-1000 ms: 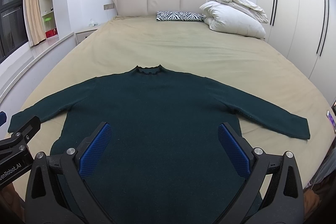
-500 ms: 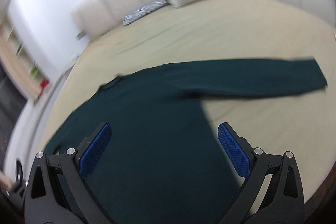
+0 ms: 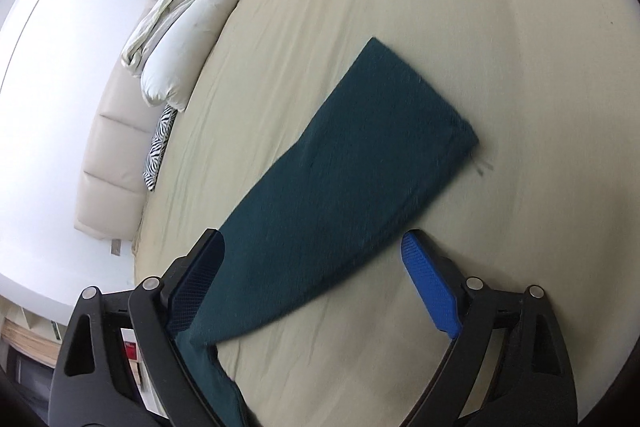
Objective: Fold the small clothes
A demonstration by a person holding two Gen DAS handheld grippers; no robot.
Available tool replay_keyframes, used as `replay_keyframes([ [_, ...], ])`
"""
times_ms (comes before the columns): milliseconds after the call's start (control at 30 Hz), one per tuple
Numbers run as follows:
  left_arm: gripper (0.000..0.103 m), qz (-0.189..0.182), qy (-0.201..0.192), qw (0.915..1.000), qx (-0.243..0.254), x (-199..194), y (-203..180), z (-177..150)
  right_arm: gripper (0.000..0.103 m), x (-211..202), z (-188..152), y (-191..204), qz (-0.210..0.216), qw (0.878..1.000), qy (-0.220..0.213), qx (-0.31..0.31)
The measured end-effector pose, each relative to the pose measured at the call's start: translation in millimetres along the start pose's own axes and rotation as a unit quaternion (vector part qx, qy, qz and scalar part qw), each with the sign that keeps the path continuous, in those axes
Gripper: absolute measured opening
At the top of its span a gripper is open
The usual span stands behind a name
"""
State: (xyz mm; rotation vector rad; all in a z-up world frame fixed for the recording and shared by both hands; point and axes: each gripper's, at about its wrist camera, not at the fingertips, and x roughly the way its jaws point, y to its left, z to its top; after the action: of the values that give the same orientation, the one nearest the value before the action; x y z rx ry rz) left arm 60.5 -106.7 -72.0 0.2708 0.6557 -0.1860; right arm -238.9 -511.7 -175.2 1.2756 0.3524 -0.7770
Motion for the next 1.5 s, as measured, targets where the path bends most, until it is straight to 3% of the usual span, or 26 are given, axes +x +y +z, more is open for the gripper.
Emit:
replay_keyframes([
  [100,0.103,0.005,-0.001,1.0000,-0.003,6.8,-2.2,1.8,0.090,3.6,12.2,-7.3,0.005,1.000,-0.008,0.024],
  [167,0.103,-0.032,0.019,0.9986,-0.037,14.1,7.9,2.4,0.088,3.5,32.9,-3.5,0.002,1.000,-0.015,0.017],
  [267,0.102,-0.072,0.031,0.9939,-0.078,20.4,23.2,2.8,0.073,11.3,45.3,2.9,-0.011,1.000,-0.019,0.008],
  [333,0.095,-0.096,0.043,0.9905,-0.089,25.6,28.7,4.0,0.043,19.1,56.3,5.7,-0.020,1.000,-0.021,0.006],
  [433,0.087,-0.126,0.059,0.9844,-0.108,35.4,35.4,5.7,0.021,30.0,69.8,15.6,-0.046,0.999,-0.011,-0.018],
  [533,0.087,-0.193,0.078,0.9656,-0.156,47.0,47.2,7.7,0.012,35.2,73.1,53.8,-0.057,0.996,-0.013,-0.074],
  [600,0.087,-0.216,0.086,0.9540,-0.189,53.9,55.4,9.4,0.009,39.8,65.6,105.5,-0.047,0.989,-0.010,-0.143],
  [733,0.087,-0.262,0.082,0.9277,-0.253,67.0,75.1,12.8,0.008,53.0,16.4,216.8,0.001,0.958,0.010,-0.286],
  [833,0.087,-0.286,0.081,0.9087,-0.293,80.2,91.6,11.8,0.008,66.7,-55.0,296.4,0.064,0.917,0.051,-0.390],
  [867,0.087,-0.293,0.082,0.9024,-0.305,83.8,96.4,10.1,0.008,74.5,-92.2,320.9,0.086,0.896,0.075,-0.429],
  [967,0.087,-0.313,0.098,0.8858,-0.329,98.6,102.9,1.3,0.008,101.1,-168.7,345.0,0.117,0.865,0.132,-0.471],
  [1067,0.090,-0.333,0.117,0.8719,-0.339,113.6,100.0,-5.6,0.008,134.6,-225.1,338.0,0.120,0.844,0.197,-0.484],
  [1167,0.093,-0.351,0.133,0.8562,-0.355,127.6,92.3,-8.1,0.015,155.1,-250.8,313.8,0.114,0.838,0.243,-0.475],
  [1200,0.095,-0.361,0.138,0.8500,-0.358,132.1,87.6,-7.0,0.027,155.3,-253.4,308.5,0.119,0.836,0.246,-0.475],
  [1233,0.097,-0.365,0.141,0.8469,-0.360,135.5,83.1,-5.9,0.050,154.2,-251.1,303.0,0.130,0.834,0.249,-0.475],
  [1300,0.097,-0.369,0.153,0.8432,-0.359,144.5,71.7,-2.7,0.066,140.7,-245.1,284.3,0.146,0.843,0.246,-0.456],
  [1433,0.094,-0.385,0.193,0.8277,-0.360,165.3,45.3,-1.6,0.069,120.8,-221.1,252.6,0.161,0.863,0.243,-0.413],
  [1467,0.092,-0.384,0.197,0.8282,-0.358,168.4,40.2,-0.9,0.069,115.1,-208.9,239.1,0.167,0.869,0.254,-0.390],
  [1500,0.084,-0.380,0.200,0.8323,-0.351,170.9,34.2,0.1,0.069,104.6,-207.1,225.2,0.169,0.874,0.259,-0.375],
])
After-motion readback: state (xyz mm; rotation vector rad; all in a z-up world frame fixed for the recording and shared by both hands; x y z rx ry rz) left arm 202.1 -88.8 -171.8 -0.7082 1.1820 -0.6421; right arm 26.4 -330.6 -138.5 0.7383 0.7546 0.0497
